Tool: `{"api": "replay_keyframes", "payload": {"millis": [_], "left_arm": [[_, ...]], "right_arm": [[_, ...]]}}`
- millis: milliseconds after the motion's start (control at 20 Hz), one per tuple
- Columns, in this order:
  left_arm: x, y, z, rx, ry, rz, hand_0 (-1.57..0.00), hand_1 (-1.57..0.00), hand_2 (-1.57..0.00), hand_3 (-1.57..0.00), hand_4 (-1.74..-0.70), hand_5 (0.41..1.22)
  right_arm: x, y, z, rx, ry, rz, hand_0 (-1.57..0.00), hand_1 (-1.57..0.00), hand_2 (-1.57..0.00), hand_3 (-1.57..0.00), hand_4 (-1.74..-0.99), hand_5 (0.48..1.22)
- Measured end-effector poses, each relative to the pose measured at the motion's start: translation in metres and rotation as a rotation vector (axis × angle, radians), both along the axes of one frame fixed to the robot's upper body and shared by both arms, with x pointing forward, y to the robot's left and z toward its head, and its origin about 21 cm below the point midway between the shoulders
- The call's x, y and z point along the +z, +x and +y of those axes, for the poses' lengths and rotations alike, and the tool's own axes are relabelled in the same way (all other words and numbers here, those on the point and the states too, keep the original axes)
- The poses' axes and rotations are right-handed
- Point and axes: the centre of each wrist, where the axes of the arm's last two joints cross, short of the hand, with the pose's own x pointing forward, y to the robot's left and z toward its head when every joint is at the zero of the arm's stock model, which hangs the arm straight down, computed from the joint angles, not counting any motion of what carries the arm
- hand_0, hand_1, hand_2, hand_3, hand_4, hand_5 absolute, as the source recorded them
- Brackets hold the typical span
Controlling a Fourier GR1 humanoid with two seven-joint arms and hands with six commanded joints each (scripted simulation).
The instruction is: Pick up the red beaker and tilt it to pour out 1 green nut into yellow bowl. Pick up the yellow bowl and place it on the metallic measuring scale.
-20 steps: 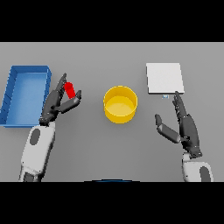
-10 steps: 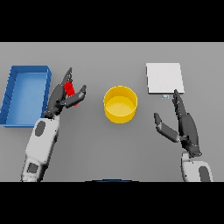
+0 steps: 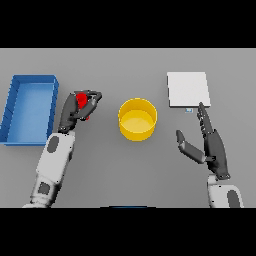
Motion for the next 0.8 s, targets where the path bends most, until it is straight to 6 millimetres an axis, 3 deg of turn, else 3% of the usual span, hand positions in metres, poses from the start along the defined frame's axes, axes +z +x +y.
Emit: {"api": "replay_keyframes", "payload": {"millis": [200,500,700,800], "left_arm": [[0.008,0.002,-0.001,0.019,-0.032,-0.046,-1.48,-1.48,-1.48,-1.48,-1.64,1.112],[0.034,0.005,0.001,0.006,-0.003,-0.155,-1.55,-1.55,-1.55,-1.55,-1.72,1.097],[0.067,0.01,-0.004,-0.089,0.197,-0.19,-1.56,-1.56,-1.56,-1.56,-1.73,1.119],[0.079,0.014,-0.017,-0.17,0.346,-0.191,-1.56,-1.56,-1.56,-1.56,-1.73,1.119]], "right_arm": [[0.002,0.009,-0.001,0.011,-0.008,0.012,0.0,0.0,0.0,0.0,-1.281,0.676],[-0.002,0.004,0.003,0.015,-0.028,0.004,0.0,0.0,0.0,0.0,-1.25,0.672],[0.002,0.006,0.008,0.005,-0.054,-0.016,0.0,0.0,0.0,0.0,-1.245,0.688],[0.0,0.003,0.008,0.002,-0.072,0.002,0.0,0.0,0.0,0.0,-1.243,0.694]]}}
